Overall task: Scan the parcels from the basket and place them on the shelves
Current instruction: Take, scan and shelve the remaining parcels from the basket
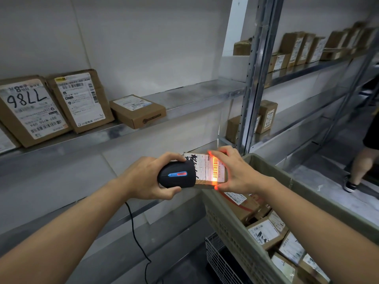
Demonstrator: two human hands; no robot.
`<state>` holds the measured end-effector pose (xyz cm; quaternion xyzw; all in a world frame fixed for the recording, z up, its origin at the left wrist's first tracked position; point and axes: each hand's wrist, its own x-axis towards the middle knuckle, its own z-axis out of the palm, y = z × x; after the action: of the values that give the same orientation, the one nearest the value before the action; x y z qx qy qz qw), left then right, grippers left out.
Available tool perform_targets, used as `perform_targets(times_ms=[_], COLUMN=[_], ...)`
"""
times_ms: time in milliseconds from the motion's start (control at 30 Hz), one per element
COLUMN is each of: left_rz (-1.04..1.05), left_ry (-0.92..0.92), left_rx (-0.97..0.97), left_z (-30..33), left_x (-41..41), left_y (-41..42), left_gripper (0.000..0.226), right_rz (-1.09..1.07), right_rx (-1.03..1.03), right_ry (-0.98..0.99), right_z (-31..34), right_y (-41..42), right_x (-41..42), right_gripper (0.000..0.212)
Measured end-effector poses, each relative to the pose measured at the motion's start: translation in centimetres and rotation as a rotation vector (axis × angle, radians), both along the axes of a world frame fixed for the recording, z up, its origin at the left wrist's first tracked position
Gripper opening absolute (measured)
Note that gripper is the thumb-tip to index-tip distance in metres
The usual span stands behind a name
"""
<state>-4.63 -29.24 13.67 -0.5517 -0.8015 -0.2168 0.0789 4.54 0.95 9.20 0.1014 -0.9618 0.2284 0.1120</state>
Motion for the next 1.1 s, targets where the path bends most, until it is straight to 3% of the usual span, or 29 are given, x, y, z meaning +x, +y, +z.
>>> perform_targets(times_ms=[333, 1100], left_rz=[-0.035, 0.163], left_ry=[-0.018, -0.022], left_rx=[0.064, 0.518], left_z=[0.6, 4.0], left_x=[-1.1, -1.5], left_y=[0.8, 2.1], left_gripper=[0.069, 0.069], right_rz=[-0.068, -0.062], right_rx=[-0.007, -0.203], right_ry=[0.047, 0.293], right_z=[1.3, 9.3], right_y=[0.8, 3.3], right_x=[-0.3, -5.4], right_gripper=[0.108, 0.108])
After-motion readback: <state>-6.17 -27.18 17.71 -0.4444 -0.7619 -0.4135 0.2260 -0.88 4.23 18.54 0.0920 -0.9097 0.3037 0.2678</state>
